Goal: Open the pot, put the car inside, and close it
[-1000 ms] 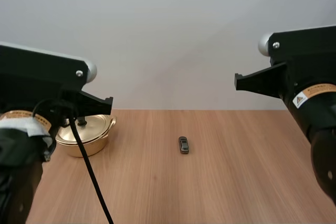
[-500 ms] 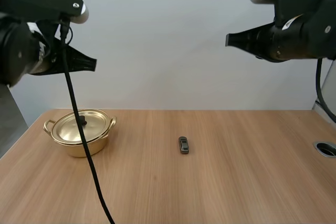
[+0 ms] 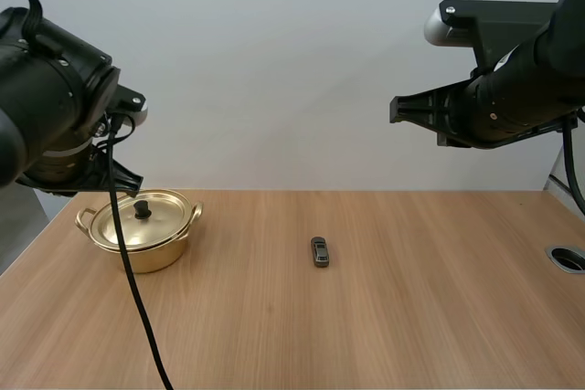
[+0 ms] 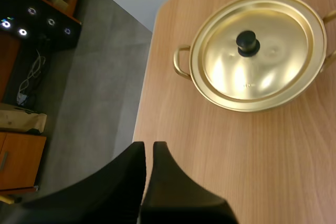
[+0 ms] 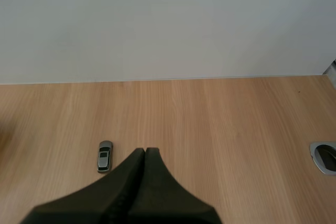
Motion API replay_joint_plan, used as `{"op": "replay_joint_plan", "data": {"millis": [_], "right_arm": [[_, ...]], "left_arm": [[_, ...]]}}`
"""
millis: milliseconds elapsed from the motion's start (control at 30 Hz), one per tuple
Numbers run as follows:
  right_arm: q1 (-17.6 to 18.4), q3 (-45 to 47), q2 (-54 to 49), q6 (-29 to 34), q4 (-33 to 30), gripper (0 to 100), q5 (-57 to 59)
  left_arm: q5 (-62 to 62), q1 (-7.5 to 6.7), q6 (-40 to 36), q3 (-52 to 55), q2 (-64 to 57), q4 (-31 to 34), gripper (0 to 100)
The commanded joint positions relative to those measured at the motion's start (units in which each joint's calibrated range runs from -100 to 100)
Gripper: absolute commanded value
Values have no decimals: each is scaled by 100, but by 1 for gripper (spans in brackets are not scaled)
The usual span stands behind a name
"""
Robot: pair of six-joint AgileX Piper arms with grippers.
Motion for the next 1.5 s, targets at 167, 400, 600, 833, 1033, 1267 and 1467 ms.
{"op": "replay_joint_plan", "data": {"millis": [167, 400, 600, 833, 1033, 1267, 1467], "right_arm": [[1, 7, 3, -7, 19, 0, 128], [1, 7, 3, -73, 19, 0, 128], [1, 7, 3, -102, 19, 0, 128], [1, 7, 3, -100, 19, 0, 164], [1, 7, 3, -100, 19, 0, 185], [1, 7, 3, -100, 19, 0, 185], [1, 7, 3, -100, 19, 0, 185]], "left_arm": [[46, -2, 777, 2, 398, -88, 72], [-219, -2, 730, 2, 396, -260, 100], [-585, -2, 741, 2, 386, -121, 100], [-1928, -2, 741, 2, 386, -834, 100], [-2585, -2, 393, 2, 402, -1631, 100], [-2862, -2, 83, 2, 402, -1602, 100], [-2666, 199, -113, 2, 576, -1498, 95]]}}
